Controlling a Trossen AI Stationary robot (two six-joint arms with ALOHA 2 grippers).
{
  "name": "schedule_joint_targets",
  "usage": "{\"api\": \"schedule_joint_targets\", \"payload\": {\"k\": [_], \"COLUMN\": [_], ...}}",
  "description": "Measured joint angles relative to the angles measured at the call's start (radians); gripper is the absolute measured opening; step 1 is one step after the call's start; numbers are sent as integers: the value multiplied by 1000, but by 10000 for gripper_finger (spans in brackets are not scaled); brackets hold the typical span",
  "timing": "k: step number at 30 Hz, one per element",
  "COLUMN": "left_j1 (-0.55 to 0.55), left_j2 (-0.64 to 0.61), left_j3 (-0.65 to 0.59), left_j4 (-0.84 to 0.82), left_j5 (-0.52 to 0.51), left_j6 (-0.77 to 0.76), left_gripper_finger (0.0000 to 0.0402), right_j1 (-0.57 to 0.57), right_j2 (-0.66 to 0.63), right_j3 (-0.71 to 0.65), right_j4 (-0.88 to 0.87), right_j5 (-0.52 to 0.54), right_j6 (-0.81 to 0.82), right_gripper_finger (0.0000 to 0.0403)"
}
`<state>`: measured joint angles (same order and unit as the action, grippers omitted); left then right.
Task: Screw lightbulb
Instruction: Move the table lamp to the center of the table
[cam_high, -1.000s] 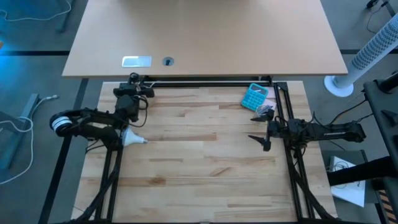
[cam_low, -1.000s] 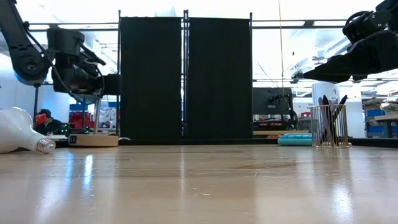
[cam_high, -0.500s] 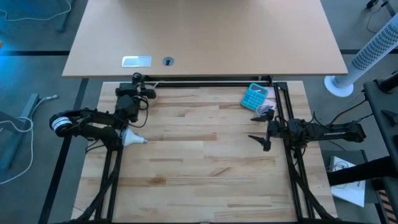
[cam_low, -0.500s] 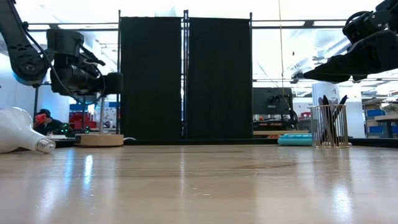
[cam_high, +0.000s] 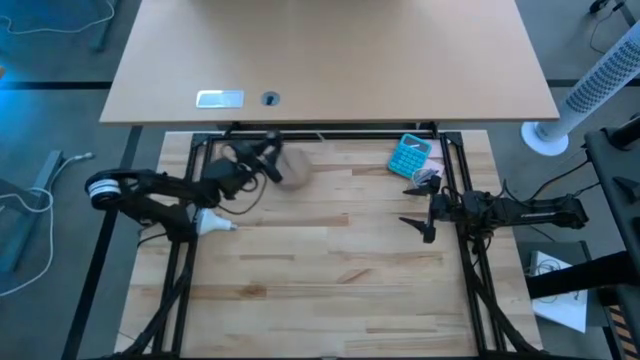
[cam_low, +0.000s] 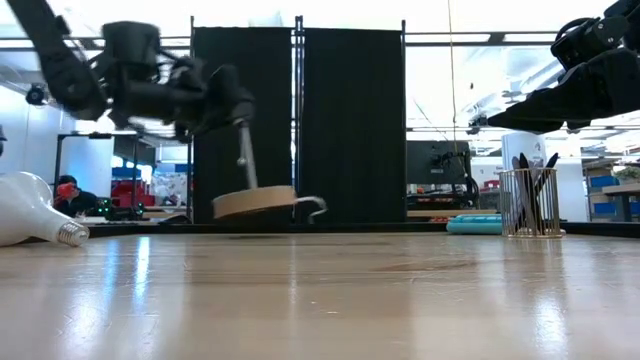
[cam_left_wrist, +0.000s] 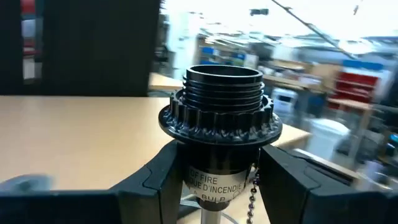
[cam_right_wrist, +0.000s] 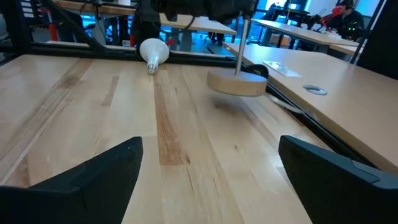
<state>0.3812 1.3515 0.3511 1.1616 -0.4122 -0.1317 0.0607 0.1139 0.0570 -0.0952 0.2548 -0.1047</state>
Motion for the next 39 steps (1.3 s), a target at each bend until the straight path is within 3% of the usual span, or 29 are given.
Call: {"api": "schedule_joint_targets", "payload": {"k": [7,13,21,34,39], "left_j1": [-152,-255,-382,-459,-462], "left_j2": [229,354,323,322,304], "left_j3": [214,297,279,263,263], "left_j4": [-35,-41,-85,-100,-153], "left_j5": [-100,-130,-332,-341,-322], "left_j6": [61,20,11,-20,2], "left_gripper_finger": [162,163,164,167,200], "right_j1": [0,0,0,0,0], "right_j2": [0,0,0,0,0], "right_j3": [0,0,0,1,1], "right_j4": [0,0,-3,30,111], "right_j5": [0,0,0,0,-1], "right_j6": [0,0,-22,-27,40], "right_gripper_finger": [371,371,371,371,371]}}
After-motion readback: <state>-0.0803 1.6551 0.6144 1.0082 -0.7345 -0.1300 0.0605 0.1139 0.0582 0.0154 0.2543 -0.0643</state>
